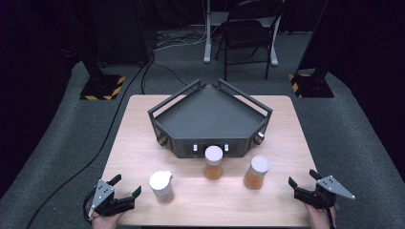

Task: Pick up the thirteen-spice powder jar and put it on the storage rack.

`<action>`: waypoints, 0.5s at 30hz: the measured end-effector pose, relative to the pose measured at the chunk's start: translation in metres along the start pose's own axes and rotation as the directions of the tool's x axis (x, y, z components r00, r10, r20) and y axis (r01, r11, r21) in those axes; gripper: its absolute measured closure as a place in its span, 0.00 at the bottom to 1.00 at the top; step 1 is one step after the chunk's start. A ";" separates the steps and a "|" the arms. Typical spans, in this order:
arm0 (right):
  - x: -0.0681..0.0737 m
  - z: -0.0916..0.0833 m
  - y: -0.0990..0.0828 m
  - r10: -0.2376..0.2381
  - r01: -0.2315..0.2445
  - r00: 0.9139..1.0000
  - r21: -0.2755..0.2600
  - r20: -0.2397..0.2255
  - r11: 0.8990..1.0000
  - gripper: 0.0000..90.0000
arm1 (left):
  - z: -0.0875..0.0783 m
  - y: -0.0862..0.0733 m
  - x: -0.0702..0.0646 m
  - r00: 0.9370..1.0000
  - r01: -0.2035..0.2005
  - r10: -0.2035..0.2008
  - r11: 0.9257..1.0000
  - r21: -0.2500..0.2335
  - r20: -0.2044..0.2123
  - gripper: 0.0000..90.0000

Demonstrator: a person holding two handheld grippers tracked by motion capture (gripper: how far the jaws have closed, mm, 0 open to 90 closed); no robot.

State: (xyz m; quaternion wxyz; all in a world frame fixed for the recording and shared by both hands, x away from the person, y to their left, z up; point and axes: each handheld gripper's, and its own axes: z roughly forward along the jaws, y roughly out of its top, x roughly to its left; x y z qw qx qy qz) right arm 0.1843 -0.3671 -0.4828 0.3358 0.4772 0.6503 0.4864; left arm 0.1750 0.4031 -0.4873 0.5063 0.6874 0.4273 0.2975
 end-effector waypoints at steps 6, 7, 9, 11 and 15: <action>0.000 0.000 0.001 -0.002 0.002 1.000 0.005 -0.001 1.000 0.08 | 0.001 0.002 -0.002 1.000 0.012 -0.012 1.000 0.009 -0.017 0.03; 0.001 0.000 0.000 -0.005 0.005 1.000 0.003 0.000 1.000 0.08 | 0.001 0.001 -0.002 1.000 0.014 -0.014 1.000 0.007 -0.016 0.03; 0.001 0.000 0.000 -0.007 0.007 1.000 0.002 0.000 1.000 0.08 | 0.001 0.001 -0.002 1.000 0.011 -0.011 1.000 0.005 -0.012 0.03; 0.000 0.000 0.001 -0.003 0.003 1.000 0.005 0.000 1.000 0.08 | 0.001 0.001 -0.001 1.000 0.015 -0.015 1.000 0.006 -0.011 0.03; 0.001 0.000 0.000 -0.009 0.009 1.000 0.003 0.002 1.000 0.09 | 0.001 0.000 -0.001 1.000 0.021 -0.021 1.000 -0.002 0.000 0.02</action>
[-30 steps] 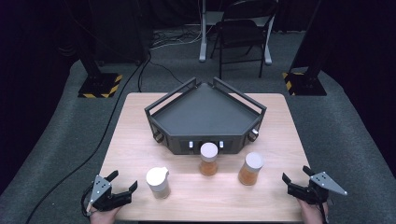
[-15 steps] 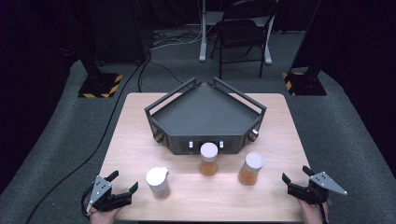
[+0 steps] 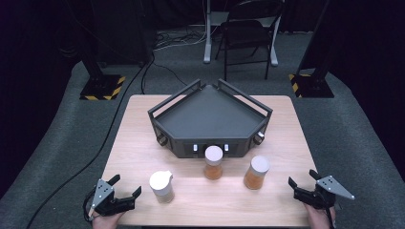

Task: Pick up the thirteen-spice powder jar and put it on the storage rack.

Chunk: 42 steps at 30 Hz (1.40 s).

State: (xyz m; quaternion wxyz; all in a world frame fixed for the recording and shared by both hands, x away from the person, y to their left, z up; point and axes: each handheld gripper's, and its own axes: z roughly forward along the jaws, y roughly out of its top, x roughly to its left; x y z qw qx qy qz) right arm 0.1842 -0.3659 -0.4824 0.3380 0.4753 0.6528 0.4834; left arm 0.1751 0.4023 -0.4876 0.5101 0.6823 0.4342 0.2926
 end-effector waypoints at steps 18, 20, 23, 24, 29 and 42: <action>-0.002 0.001 0.001 0.004 -0.004 1.000 0.006 -0.007 1.000 0.09 | -0.007 0.008 0.009 0.994 -0.007 0.010 0.999 -0.031 0.109 0.02; -0.001 0.001 0.001 0.002 -0.002 1.000 0.007 -0.007 1.000 0.09 | -0.008 0.010 0.012 0.990 -0.020 0.024 0.999 -0.033 0.137 0.02; -0.002 0.001 0.002 0.001 -0.001 1.000 0.011 -0.010 1.000 0.09 | -0.009 0.012 0.015 0.984 -0.035 0.040 0.999 -0.031 0.173 0.02; -0.002 0.001 0.002 0.001 -0.001 1.000 0.012 -0.011 1.000 0.09 | -0.009 0.012 0.016 0.982 -0.036 0.042 0.999 -0.033 0.183 0.02; -0.002 0.001 0.002 0.002 -0.002 1.000 0.013 -0.008 1.000 0.09 | -0.007 0.017 0.019 0.970 -0.049 0.056 0.998 -0.034 0.237 0.02; -0.001 0.001 0.002 0.000 0.000 1.000 0.013 -0.006 1.000 0.09 | 0.003 0.028 0.004 0.950 -0.081 0.087 0.996 -0.034 0.300 0.03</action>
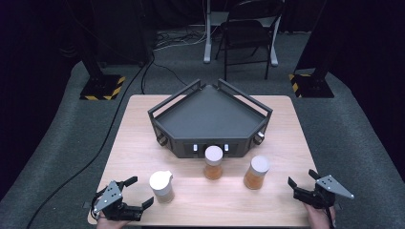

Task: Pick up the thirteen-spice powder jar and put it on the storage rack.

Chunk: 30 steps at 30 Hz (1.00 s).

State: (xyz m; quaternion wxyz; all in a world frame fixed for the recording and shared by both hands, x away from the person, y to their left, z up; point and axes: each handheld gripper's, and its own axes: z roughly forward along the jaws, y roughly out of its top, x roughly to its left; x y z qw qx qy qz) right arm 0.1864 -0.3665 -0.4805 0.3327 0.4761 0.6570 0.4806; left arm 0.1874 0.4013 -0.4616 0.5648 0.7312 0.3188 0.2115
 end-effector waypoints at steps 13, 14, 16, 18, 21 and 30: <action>0.000 0.000 0.001 -0.002 0.002 1.000 0.004 0.000 1.000 0.09 | 0.017 0.001 -0.018 1.000 0.011 -0.011 0.999 -0.038 0.004 0.04; 0.000 0.000 0.001 -0.002 0.002 1.000 0.004 0.000 1.000 0.09 | 0.017 0.001 -0.018 1.000 0.011 -0.011 0.999 -0.038 0.004 0.05; 0.000 0.000 0.001 -0.002 0.002 1.000 0.005 0.000 1.000 0.09 | 0.020 0.001 -0.021 1.000 0.020 -0.020 0.999 -0.045 -0.001 0.05; 0.001 0.001 0.001 -0.003 0.003 1.000 0.006 0.001 1.000 0.09 | 0.023 0.000 -0.024 1.000 0.024 -0.025 0.998 -0.052 -0.008 0.05; 0.001 0.001 0.002 -0.007 0.007 1.000 0.009 0.002 1.000 0.09 | 0.026 -0.001 -0.028 0.999 0.026 -0.027 0.998 -0.057 -0.019 0.06; 0.001 0.001 0.001 -0.008 0.008 1.000 0.008 0.003 1.000 0.09 | 0.036 -0.001 -0.032 0.999 0.029 -0.031 0.998 -0.053 -0.038 0.12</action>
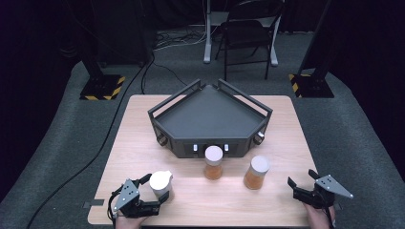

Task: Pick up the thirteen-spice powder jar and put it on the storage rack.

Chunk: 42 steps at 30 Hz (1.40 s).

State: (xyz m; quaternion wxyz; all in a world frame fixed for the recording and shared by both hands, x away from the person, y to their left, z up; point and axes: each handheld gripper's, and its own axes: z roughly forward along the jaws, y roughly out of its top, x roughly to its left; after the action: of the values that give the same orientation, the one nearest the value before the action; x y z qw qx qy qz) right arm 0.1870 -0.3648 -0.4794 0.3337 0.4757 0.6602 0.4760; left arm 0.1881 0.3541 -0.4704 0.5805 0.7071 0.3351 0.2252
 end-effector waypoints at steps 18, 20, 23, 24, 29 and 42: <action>0.001 0.000 0.000 -0.008 0.008 1.000 0.002 -0.001 1.000 0.09 | 0.009 0.000 -0.001 1.000 -0.012 0.012 1.000 0.025 -0.001 0.32; 0.001 0.000 0.000 -0.009 0.009 1.000 0.002 0.000 1.000 0.09 | 0.009 0.000 -0.001 1.000 -0.016 0.016 1.000 0.021 -0.002 0.33; 0.001 0.000 0.001 -0.011 0.011 1.000 0.003 0.000 1.000 0.09 | 0.009 -0.001 -0.002 1.000 -0.022 0.022 1.000 0.016 -0.003 0.33; 0.001 0.000 0.000 -0.011 0.011 1.000 0.002 0.000 1.000 0.09 | 0.009 -0.002 -0.002 1.000 -0.023 0.023 1.000 0.013 -0.006 0.33; 0.001 0.000 0.000 -0.009 0.009 1.000 0.002 0.000 1.000 0.09 | 0.009 -0.002 -0.003 1.000 -0.024 0.024 1.000 0.012 -0.008 0.34; 0.001 0.001 0.001 -0.011 0.011 1.000 0.006 -0.001 1.000 0.10 | 0.008 -0.001 -0.002 1.000 -0.021 0.021 1.000 0.013 -0.007 0.34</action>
State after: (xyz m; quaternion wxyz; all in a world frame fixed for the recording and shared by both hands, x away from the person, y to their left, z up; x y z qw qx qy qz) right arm 0.1877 -0.3638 -0.4785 0.3346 0.4728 0.6646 0.4721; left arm 0.1924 0.3473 -0.4734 0.5723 0.7134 0.3312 0.2318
